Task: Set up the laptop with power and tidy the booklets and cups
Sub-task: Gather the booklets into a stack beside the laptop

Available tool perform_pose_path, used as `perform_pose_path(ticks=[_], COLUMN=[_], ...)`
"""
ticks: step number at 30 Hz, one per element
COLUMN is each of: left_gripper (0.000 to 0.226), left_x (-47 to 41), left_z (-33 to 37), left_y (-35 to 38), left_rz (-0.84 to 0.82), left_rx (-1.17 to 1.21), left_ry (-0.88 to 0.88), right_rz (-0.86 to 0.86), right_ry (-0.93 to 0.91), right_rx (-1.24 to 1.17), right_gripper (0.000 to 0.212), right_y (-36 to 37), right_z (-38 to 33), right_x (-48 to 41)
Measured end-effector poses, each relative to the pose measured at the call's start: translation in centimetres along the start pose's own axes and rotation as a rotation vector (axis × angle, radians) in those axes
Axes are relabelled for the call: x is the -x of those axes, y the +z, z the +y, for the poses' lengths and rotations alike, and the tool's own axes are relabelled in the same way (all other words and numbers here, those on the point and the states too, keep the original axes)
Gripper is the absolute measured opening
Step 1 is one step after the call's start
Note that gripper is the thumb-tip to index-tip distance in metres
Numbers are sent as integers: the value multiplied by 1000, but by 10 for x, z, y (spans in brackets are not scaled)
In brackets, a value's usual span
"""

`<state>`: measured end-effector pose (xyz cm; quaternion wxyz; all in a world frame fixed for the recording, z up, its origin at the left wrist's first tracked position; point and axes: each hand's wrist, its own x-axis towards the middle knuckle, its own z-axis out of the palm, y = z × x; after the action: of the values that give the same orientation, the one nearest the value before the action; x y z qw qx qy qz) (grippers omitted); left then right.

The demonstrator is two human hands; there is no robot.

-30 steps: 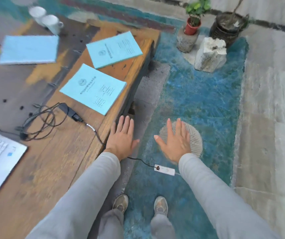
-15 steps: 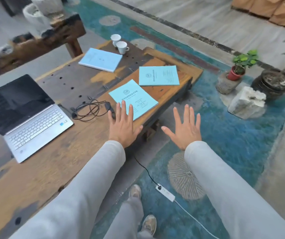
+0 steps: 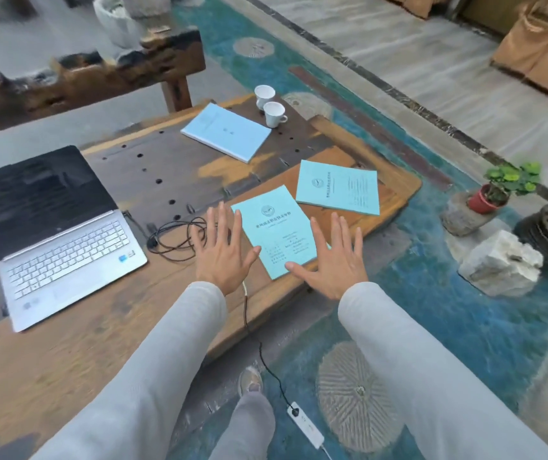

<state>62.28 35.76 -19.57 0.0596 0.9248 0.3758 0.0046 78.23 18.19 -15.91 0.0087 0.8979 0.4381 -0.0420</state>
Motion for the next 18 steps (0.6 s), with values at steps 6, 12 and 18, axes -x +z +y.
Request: perform_pose_path(ticks=[6,12,18], left_gripper=[84,84,84], left_x=[-51,-72,-92], left_z=[-29,-39,-34], left_y=[3,18,32], left_rz=[-30,-53,-89], left_rx=[50,75,62], left_ry=[-110,-226,-295], right_rz=[-53,-116,-171], right_ry=[-67,-146,-219], right_rx=[7,31,43], right_gripper=[105,101,98], right_y=[7,19,37], right_z=[-16,-31,-26], right_x=[-81,-132,-174])
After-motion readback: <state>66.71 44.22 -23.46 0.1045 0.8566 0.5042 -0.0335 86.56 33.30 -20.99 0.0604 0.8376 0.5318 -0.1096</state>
